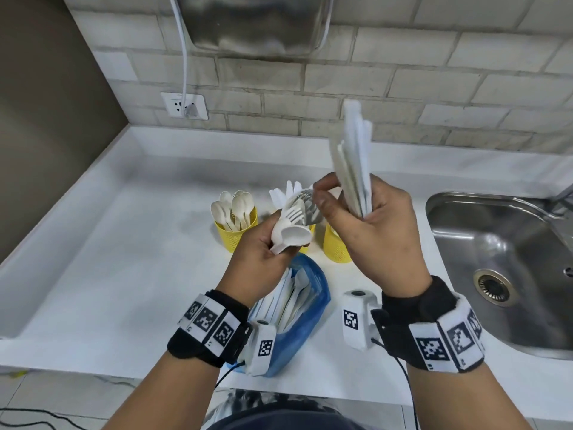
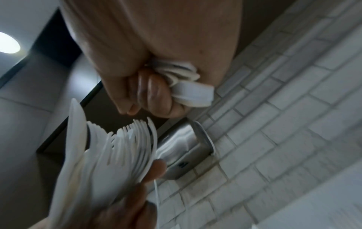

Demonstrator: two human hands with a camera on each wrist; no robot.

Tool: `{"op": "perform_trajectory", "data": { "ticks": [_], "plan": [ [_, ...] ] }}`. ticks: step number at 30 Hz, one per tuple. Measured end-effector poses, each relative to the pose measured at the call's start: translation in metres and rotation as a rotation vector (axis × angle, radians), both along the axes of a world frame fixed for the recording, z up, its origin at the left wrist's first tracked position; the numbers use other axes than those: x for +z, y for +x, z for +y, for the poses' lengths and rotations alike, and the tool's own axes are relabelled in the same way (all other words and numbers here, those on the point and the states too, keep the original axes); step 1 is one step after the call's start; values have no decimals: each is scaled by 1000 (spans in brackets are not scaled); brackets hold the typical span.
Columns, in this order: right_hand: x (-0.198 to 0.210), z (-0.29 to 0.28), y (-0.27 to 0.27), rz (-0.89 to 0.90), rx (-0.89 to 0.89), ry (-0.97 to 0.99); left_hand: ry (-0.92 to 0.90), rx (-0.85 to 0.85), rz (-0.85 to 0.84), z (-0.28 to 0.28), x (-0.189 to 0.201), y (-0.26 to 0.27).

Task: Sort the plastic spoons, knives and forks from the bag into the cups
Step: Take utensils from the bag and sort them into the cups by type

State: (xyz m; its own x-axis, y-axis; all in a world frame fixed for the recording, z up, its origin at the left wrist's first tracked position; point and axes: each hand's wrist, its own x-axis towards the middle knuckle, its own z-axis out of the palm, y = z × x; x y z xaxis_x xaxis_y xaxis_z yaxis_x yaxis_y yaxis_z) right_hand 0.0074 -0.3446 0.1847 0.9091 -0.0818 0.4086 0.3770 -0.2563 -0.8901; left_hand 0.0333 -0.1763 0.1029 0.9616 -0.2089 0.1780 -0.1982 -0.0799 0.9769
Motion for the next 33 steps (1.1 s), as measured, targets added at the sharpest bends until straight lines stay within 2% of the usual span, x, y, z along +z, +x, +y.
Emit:
{"op": "perform_trajectory", "data": {
  "ticks": [5, 10, 15, 27, 33],
  "plan": [
    [6, 5, 3, -24, 17, -260, 76, 6, -85, 10, 4, 4],
    [7, 13, 9, -113, -4, -353, 179, 10, -158, 20, 12, 9],
    [2, 20, 16, -58, -74, -493, 215, 35, -180, 26, 18, 13],
    [0, 34, 23, 18, -133, -272, 163, 81, -174, 26, 17, 17],
    [3, 31, 27, 88, -114, -163, 194, 74, -189, 25, 14, 19]
  ]
}}
